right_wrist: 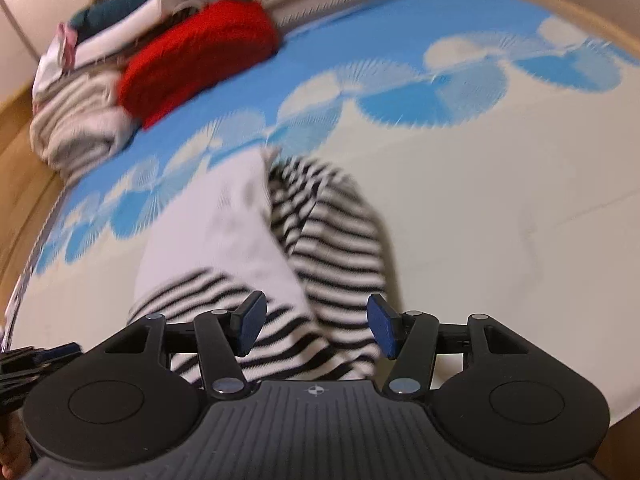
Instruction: Fold small clothes
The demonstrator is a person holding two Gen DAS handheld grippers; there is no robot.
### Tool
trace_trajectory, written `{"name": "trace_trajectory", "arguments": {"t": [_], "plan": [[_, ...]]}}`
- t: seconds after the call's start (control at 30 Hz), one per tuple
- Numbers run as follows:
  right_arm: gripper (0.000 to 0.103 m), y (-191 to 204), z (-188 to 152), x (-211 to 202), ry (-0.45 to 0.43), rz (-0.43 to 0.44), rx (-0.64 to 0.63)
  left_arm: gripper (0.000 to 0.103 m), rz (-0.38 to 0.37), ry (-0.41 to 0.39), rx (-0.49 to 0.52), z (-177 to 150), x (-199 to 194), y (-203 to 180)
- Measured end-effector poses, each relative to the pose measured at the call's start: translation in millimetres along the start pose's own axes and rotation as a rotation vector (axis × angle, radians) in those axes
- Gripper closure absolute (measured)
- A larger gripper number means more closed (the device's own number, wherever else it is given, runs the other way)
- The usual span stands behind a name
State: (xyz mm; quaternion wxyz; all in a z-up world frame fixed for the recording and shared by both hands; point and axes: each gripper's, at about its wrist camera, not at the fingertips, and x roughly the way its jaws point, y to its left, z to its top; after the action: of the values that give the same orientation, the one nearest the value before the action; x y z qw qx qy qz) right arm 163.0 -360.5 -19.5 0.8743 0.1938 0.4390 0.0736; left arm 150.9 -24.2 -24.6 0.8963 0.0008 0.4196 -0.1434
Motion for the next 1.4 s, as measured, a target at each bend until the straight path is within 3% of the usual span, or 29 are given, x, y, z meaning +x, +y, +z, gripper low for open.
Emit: {"name": "trace_trajectory", "arguments": {"t": [0.17, 0.2, 0.23, 0.27, 0.3, 0.37, 0.57, 0.73, 0.87, 0.93, 1.0, 1.07, 1.1, 1.13, 1.27, 1.4], "plan": [[0.047, 15.9, -10.5, 10.3, 0.054, -0.011, -0.101, 0.066, -0.027, 0.017, -0.019, 10.3, 13.6, -5.0], [0.054, 18.9, -13.4, 10.0, 0.06, -0.016, -0.123, 0.065, -0.04, 0.027, -0.033, 11.5, 15.8, -6.3], [0.077, 18.8, -14.5, 9.6, 0.063, -0.015, -0.138, 0.062, -0.054, 0.032, -0.046, 12.3, 19.4, -9.3], [0.094, 18.6, -16.7, 7.6, 0.064, -0.009, -0.152, 0.056, -0.066, 0.034, -0.056, 12.9, 19.8, -11.5], [0.102, 18.7, -19.3, 3.5, 0.059, 0.001, -0.168, 0.052, -0.072, 0.032, -0.058, 13.3, 21.3, -15.1], [0.102, 15.9, -20.3, -8.9, 0.02, 0.027, -0.181, 0.039, -0.064, 0.026, -0.05, 11.3, 25.6, -23.2], [0.103, -9.4, -22.2, -78.8, -0.137, 0.195, -0.075, 0.035, -0.056, 0.052, -0.03, 3.6, 36.4, -39.2], [0.103, -35.5, -33.1, -91.8, -0.108, 0.11, -0.021, 0.035, -0.052, 0.066, -0.018, 0.1, 41.9, -43.6], [0.103, -60.8, -34.6, -79.2, -0.034, 0.019, 0.061, 0.035, -0.031, 0.074, -0.023, -1.6, 45.3, -42.4], [0.103, -57.9, -35.3, -74.5, -0.046, 0.002, 0.044, 0.035, -0.024, 0.074, -0.03, -0.9, 45.9, -40.8], [0.099, -48.9, -31.4, -70.5, -0.069, 0.027, 0.033, 0.034, -0.018, 0.075, -0.039, -1.4, 47.2, -38.1], [0.074, -41.4, -27.9, -66.2, -0.096, 0.049, 0.039, 0.033, -0.012, 0.074, -0.046, -1.9, 46.5, -36.8], [0.05, -38.5, -24.9, -63.5, -0.11, 0.059, 0.045, 0.033, -0.009, 0.073, -0.047, -2.3, 46.0, -35.6], [0.042, -35.4, -23.1, -58.3, -0.126, 0.063, 0.049, 0.033, -0.007, 0.072, -0.046, -2.3, 44.9, -34.2], [0.044, -17.2, -10.8, -31.8, -0.092, 0.077, 0.058, 0.033, 0.007, 0.065, -0.047, -2.7, 40.0, -27.4], [0.044, 2.8, -5.2, -11.0, -0.055, 0.066, -0.022, 0.033, 0.009, 0.067, -0.074, -3.2, 36.5, -19.1]]}}
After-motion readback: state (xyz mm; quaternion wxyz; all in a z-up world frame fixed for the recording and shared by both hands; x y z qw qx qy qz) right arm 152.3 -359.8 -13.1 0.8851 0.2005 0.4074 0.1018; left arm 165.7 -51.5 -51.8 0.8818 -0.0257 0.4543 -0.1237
